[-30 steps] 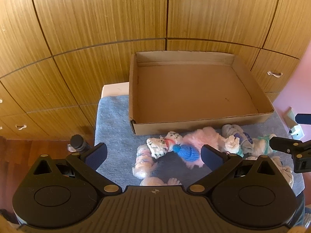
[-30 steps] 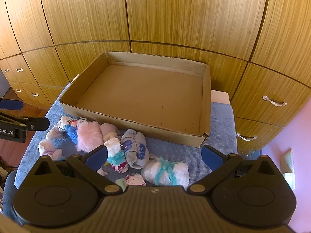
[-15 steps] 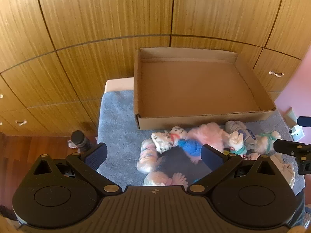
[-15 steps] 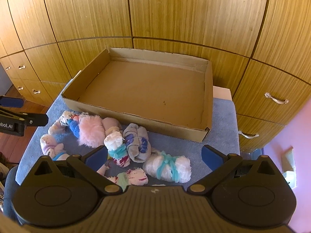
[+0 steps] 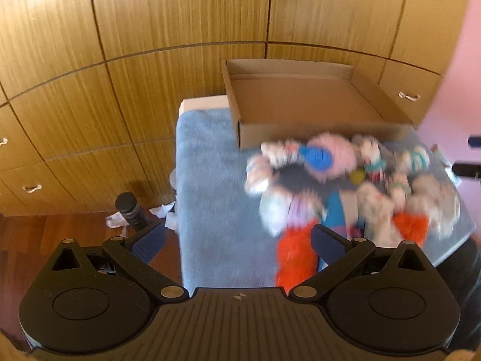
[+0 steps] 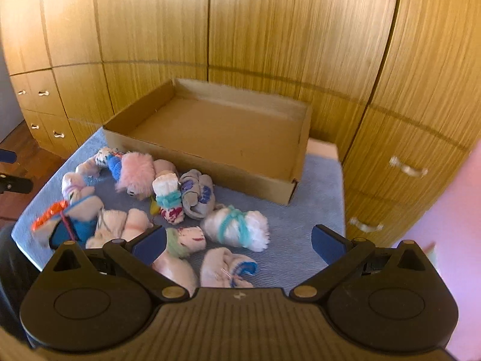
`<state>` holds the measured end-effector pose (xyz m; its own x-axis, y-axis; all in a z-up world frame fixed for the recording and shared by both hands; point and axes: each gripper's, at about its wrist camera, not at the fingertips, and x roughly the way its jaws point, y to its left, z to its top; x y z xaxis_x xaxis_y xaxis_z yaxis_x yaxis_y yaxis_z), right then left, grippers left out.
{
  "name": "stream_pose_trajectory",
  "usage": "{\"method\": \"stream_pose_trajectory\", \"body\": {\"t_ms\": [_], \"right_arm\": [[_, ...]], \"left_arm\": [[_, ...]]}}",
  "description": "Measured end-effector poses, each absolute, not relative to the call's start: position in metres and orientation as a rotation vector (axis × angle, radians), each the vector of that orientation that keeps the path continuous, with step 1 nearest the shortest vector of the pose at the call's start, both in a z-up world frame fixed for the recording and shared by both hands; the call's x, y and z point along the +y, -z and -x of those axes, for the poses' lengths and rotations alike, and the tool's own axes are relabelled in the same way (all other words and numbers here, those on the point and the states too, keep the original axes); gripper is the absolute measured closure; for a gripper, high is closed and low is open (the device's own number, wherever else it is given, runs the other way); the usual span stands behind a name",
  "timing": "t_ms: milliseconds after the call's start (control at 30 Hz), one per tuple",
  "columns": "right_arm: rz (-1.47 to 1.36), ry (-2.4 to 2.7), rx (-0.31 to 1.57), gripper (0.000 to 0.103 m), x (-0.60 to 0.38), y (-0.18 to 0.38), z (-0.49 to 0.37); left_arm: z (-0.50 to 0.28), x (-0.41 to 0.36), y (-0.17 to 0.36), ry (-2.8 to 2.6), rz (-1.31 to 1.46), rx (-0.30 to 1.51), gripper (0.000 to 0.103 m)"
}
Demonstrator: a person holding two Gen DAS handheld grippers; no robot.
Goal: Organize objects
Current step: 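Grasp the orange wrapped bundle with the left gripper while the right grasps the white towel bundle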
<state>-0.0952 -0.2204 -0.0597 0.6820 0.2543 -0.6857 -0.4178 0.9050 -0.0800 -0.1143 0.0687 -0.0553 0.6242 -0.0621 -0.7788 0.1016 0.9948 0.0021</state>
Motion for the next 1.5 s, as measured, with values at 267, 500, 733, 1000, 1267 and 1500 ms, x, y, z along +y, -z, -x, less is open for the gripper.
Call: {"method": "stream_pose_trajectory", "body": {"t_ms": [267, 500, 733, 1000, 1267, 1500], "right_arm": [[0.141, -0.351, 0.711, 0.003, -0.243, 0.079, 0.104], [0.095, -0.374, 0.774, 0.018, -0.243, 0.098, 0.100], [0.090, -0.397, 0.834, 0.030, -0.238, 0.114, 0.096], [0.080, -0.420, 0.862, 0.051, -0.241, 0.120, 0.094], [0.072, -0.457, 0.872, 0.059, -0.243, 0.118, 0.091], [0.057, -0.458, 0.870, 0.061, -0.244, 0.118, 0.093]], "left_arm": [[0.142, 0.046, 0.091, 0.137, -0.125, 0.872, 0.001], [0.132, 0.036, 0.107, 0.112, -0.171, 0.860, 0.001], [0.130, 0.038, 0.111, 0.114, -0.194, 0.854, 0.000], [0.127, 0.023, 0.119, 0.142, -0.209, 0.855, 0.002], [0.126, 0.019, 0.122, 0.191, -0.216, 0.845, 0.016], [0.128, 0.027, 0.121, 0.204, -0.184, 0.839, 0.040]]}}
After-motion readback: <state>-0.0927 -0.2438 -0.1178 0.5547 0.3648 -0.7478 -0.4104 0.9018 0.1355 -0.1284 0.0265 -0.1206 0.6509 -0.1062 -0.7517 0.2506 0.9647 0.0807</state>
